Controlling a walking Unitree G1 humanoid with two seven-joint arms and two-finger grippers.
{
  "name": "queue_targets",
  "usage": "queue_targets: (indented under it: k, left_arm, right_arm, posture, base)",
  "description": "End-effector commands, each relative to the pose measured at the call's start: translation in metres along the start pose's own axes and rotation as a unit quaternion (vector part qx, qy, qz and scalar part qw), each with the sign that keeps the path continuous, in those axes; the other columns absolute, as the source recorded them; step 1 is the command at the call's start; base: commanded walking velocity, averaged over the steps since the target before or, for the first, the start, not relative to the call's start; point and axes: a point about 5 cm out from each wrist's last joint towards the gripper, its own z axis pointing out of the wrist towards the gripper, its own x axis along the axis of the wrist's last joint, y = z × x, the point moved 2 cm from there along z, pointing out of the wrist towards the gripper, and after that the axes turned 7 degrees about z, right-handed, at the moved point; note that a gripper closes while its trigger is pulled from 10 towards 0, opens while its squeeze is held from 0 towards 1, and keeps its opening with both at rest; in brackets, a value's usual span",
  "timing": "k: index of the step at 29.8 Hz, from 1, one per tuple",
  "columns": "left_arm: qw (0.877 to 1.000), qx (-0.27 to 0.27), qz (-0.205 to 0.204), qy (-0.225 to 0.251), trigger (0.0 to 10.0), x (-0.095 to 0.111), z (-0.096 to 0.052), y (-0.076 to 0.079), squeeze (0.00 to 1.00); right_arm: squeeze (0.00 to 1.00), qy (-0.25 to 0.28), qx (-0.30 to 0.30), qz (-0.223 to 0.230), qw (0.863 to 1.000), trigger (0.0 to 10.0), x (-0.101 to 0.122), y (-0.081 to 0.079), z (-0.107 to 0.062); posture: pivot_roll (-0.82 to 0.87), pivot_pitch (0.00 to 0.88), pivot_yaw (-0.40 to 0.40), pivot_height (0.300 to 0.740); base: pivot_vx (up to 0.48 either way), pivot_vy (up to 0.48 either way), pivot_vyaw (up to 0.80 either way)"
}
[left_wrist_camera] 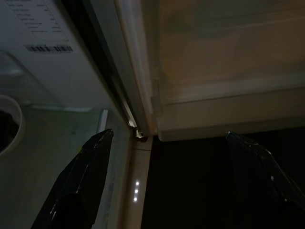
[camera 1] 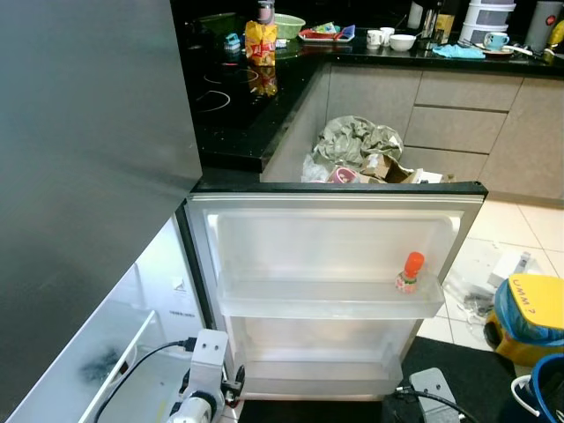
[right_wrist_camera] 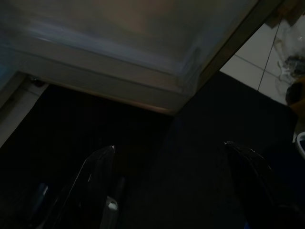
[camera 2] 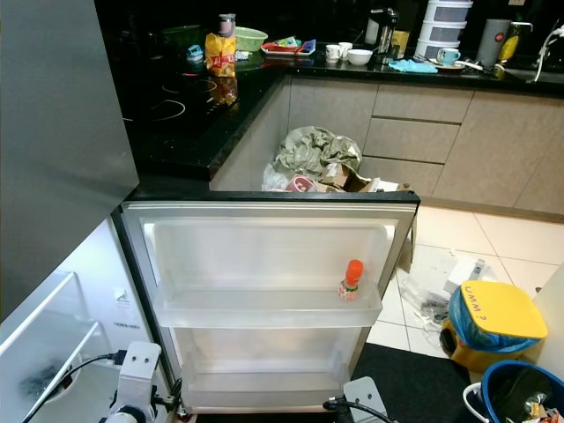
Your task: Restocking fridge
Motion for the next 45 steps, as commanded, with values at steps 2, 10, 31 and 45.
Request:
queue_targets:
  k: [2, 10, 31, 45]
  left_arm:
    - [1.0, -0.004, -0.001, -0.004, 10.0, -0.002, -0.001, 0.004, 0.0]
    - [1.0, -0.012, 0.001, 0.002, 10.0, 0.001, 0.001, 0.007, 0.0]
    - [1.0, -0.014, -0.004, 0.011, 10.0, 0.006, 0.003, 0.009, 0.0]
    - [1.0, -0.012, -0.008, 0.013, 10.0, 0.007, 0.003, 0.007, 0.0]
  right_arm:
    - [0.0, 0.009, -0.004, 0.018, 1.0, 10.0, 0.001, -0.001, 0.0]
    - [0.0, 0.004, -0.01, 0.031, 0.999, 10.0, -0.009, 0.002, -0.002]
    - [0.0, 0.017, -0.007, 0.033, 0.999, 10.0, -0.002, 0.006, 0.0]
    - [0.0, 0.029, -0.003, 0.032, 0.999, 10.0, 0.006, 0.008, 0.001]
  posture:
    - [-0.08, 0.008, 0.007, 0.74]
    - [-0.08, 0.021, 0.024, 0.74]
    - [-0.08, 0.022, 0.014, 0.74]
    - [-0.08, 0.029, 0.012, 0.74]
  base:
    - [0.0, 0.0, 0.0]
    - [0.0, -0.06, 0.0]
    - [0.0, -0.288, 0.0]
    - [0.0, -0.48, 0.0]
